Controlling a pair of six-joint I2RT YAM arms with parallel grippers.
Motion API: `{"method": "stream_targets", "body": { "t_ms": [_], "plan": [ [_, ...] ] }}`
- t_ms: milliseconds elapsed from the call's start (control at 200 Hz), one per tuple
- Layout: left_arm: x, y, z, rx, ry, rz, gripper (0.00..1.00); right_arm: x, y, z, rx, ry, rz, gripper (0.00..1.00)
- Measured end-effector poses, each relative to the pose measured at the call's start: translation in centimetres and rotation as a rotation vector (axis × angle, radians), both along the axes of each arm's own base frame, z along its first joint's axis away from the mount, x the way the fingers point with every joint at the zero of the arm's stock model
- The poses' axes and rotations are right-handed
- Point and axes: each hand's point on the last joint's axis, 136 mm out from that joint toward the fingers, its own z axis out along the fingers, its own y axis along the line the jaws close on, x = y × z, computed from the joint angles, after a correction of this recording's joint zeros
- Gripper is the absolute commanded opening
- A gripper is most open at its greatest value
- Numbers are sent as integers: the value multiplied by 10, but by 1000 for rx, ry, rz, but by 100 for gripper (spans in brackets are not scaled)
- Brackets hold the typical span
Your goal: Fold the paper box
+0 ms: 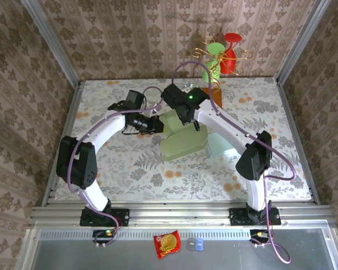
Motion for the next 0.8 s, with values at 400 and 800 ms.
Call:
{"method": "stream_targets", "body": {
  "t_ms": [400,800],
  "plan": [
    [-3,-4,2,12,4,-3,0,3,-7,-1,-90,-30,-51,16],
    [-5,-9,1,19,-4,-9,0,4,-5,3,-121,-44,-53,0]
  ]
}}
